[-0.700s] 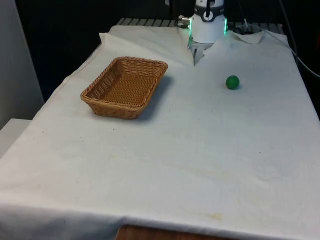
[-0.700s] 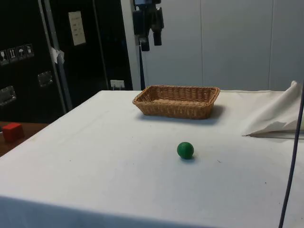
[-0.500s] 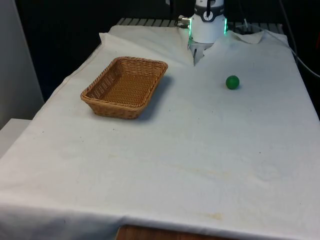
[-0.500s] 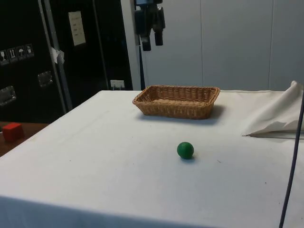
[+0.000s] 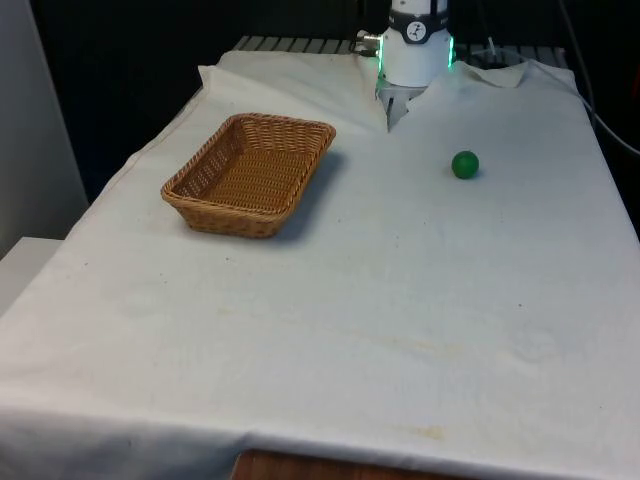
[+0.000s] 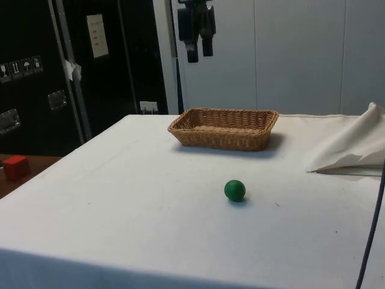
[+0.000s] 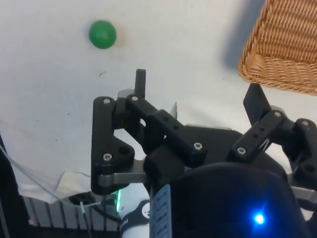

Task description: Pick up the ball and place it into the basket.

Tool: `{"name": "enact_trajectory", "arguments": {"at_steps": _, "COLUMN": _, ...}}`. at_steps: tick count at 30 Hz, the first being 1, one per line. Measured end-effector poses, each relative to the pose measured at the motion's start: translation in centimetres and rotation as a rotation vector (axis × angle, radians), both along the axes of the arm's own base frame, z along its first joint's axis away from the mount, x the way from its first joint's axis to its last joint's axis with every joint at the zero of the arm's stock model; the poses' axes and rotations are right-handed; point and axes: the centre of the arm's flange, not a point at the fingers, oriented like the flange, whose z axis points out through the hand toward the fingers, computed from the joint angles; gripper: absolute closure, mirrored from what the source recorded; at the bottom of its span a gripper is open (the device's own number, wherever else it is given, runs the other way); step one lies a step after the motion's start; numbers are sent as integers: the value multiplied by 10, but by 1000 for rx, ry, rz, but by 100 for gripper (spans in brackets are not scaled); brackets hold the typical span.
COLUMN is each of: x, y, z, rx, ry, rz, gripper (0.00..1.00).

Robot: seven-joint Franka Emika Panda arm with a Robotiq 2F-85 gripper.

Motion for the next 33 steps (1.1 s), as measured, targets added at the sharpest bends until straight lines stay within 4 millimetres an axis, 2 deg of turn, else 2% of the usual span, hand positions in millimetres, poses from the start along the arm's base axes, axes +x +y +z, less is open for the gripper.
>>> {"name": "enact_trajectory", "arguments": {"at_steps": 19, "x": -21, "y": 42, "z": -4, "rx": -9, "ry": 11, "rz": 13, "gripper": 0}}
{"name": "enact_trajectory", "arguments": {"at_steps": 33, "x": -39, "y": 78, "z": -14, "rx": -26, "ry": 29, "rz": 22, "gripper": 0}}
